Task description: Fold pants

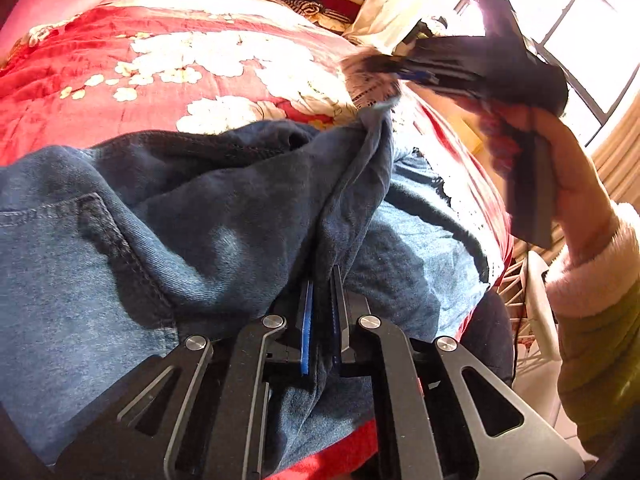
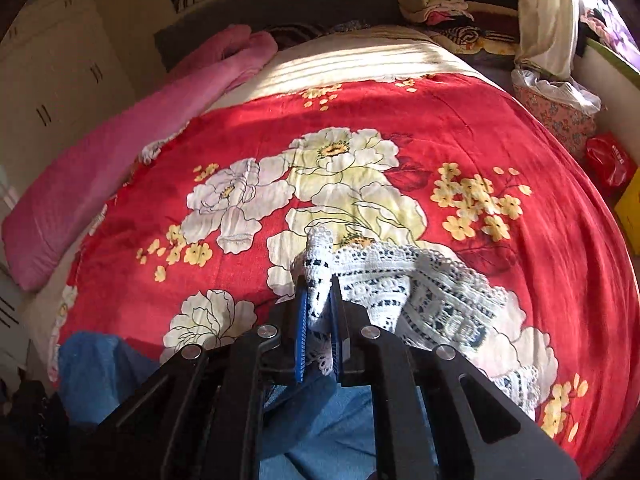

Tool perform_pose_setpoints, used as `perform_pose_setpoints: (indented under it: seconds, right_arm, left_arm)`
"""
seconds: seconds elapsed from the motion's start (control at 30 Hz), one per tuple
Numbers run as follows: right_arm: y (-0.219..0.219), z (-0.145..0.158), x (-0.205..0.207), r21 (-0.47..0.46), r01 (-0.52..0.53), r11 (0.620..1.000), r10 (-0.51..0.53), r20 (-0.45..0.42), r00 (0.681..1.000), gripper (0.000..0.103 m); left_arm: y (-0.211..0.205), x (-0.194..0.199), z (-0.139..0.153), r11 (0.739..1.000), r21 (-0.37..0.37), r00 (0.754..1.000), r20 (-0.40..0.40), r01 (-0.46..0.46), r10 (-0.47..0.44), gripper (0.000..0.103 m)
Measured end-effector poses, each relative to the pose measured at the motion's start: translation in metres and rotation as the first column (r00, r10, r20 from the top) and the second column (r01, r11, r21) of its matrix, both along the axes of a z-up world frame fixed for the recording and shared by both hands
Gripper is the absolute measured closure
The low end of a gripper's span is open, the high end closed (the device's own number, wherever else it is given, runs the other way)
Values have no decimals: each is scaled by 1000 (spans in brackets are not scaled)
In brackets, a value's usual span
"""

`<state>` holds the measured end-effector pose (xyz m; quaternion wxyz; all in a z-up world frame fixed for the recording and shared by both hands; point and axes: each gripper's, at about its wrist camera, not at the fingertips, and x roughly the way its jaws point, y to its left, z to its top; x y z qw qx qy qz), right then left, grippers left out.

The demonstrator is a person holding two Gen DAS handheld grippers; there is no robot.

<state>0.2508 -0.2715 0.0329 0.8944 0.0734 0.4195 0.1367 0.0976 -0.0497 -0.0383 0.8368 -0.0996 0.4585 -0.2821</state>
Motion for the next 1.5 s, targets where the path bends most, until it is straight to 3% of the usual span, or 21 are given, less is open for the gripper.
perform_pose_setpoints:
  seconds: [0.17,0.27,0.63,0.83,1.13,1.3,1.47,1.5]
  right_arm:
    - [-62,26,-62,142,92,986,-102,60,993,96]
    - [-85,26,-92,173,116,978,-128,60,990,96]
    - [-135,-33,-160,297,253,921,-247,-58,967,96]
    - [-145,-44,-188,342,258,904,-245,-82,966,96]
    - [-137,-73,-221,258,268,928,-241,-132,962,96]
    - [-137,-72,-230,277,255,926,-226,-131,965,96]
    - [-138,-79,-234,218,262,940,-231,-159,960,87]
    - [-138,-76,-237,208,267,941,-237,-157,959,82]
  left_arm:
    - [1,-7,11,1000,-4,999,44,23,-23,101]
    - [-4,-14,16,998,19,995,78,65,-67,101]
    - [-43,-38,6,963,215,973,125,163,-192,101]
    - [-35,-56,17,958,207,962,147,198,-231,103]
    - [-33,-63,6,948,240,963,121,208,-242,103]
    - [-30,-65,9,950,246,965,134,190,-227,103]
    - [-33,-69,8,944,266,963,132,195,-236,103]
    - [-35,-70,8,940,279,961,134,198,-242,103]
